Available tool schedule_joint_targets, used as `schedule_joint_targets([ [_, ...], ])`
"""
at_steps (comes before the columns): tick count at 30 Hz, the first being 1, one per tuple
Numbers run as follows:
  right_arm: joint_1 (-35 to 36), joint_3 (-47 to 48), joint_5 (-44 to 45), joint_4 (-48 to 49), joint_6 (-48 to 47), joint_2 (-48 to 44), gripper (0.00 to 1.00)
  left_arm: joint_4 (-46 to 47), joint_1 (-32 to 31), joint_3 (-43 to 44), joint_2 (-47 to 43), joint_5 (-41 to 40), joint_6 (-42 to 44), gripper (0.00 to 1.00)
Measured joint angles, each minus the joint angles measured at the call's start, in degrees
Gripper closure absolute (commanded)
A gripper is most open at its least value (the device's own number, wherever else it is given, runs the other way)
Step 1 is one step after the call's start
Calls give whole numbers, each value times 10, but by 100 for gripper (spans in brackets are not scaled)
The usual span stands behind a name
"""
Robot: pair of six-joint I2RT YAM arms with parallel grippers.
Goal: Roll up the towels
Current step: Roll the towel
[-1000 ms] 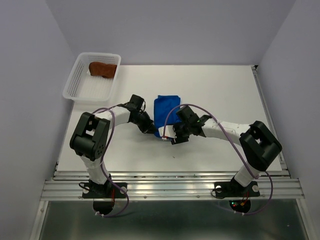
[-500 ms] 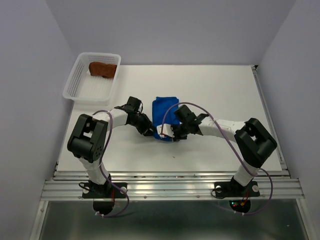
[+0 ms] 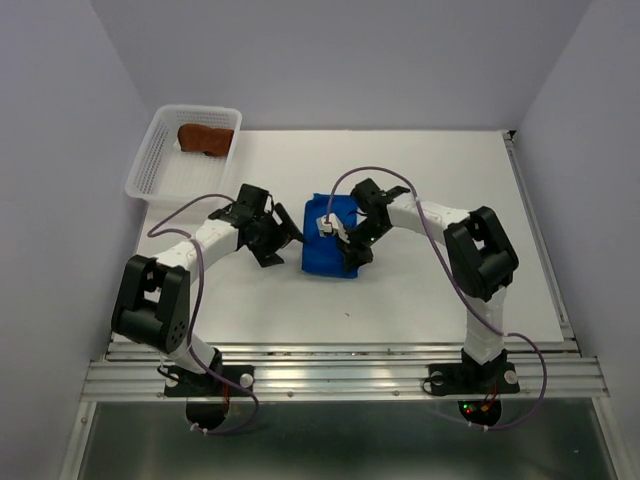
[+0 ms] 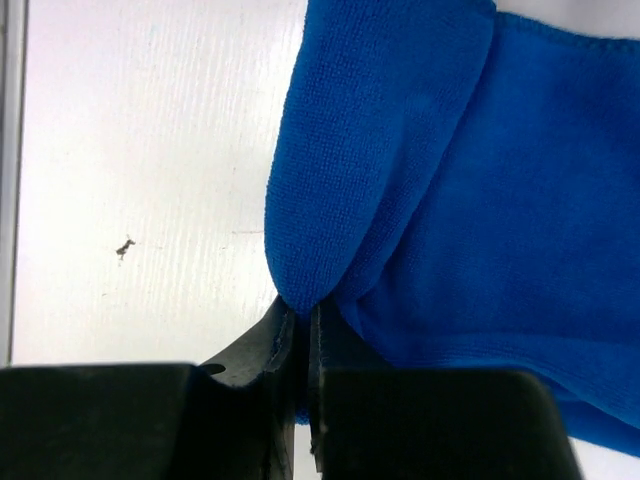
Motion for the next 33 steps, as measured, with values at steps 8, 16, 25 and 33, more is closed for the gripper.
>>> schedule_joint_targets([
  [8,-32,70,-82,-90,-3,89,99,39,-3,-52,-112,-89,57,8],
  [16,-46,99,-117,-115,19,125,99,129,-70,-126,-131,-90,113,11],
  [25,-50,111,-124,-123,35,141,99,220,-78,-167,-91,-58,138,23],
  [33,-53,112,-130,-122,41,148,54,252,-78,-158,-24,-45,149,78],
])
